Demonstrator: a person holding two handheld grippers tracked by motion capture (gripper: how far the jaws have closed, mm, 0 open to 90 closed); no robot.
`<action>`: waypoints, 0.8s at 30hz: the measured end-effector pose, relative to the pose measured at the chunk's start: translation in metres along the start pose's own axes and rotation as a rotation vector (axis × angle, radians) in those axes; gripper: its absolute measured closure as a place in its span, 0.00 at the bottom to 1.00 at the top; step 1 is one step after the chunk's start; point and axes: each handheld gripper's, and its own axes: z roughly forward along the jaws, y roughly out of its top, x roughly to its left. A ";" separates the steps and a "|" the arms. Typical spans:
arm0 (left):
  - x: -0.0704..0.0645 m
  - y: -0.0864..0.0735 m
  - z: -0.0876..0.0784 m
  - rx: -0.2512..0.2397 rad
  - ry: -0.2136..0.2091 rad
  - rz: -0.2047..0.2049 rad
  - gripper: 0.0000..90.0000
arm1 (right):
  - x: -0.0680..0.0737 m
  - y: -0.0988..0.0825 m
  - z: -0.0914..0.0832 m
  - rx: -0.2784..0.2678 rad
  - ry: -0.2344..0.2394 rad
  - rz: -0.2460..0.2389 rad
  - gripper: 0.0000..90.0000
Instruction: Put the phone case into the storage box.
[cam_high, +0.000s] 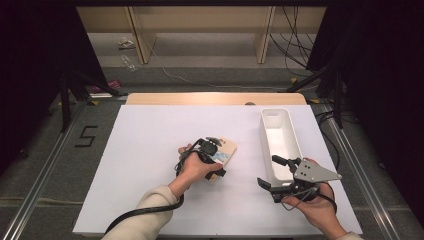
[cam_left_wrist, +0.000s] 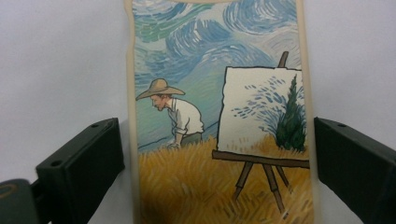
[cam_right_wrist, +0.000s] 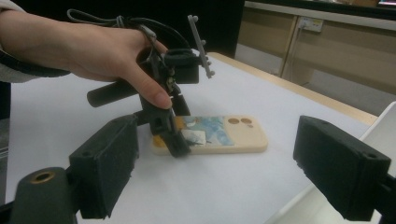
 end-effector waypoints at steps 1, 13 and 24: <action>0.000 0.000 0.000 0.000 0.001 0.001 0.04 | 0.000 0.000 0.000 0.000 0.001 0.000 0.17; -0.003 -0.001 -0.003 -0.007 0.007 -0.013 0.11 | 0.000 0.000 0.000 -0.001 0.000 -0.001 0.17; -0.004 -0.002 -0.003 -0.015 0.009 -0.019 0.12 | 0.000 0.000 0.000 -0.002 -0.001 0.000 0.17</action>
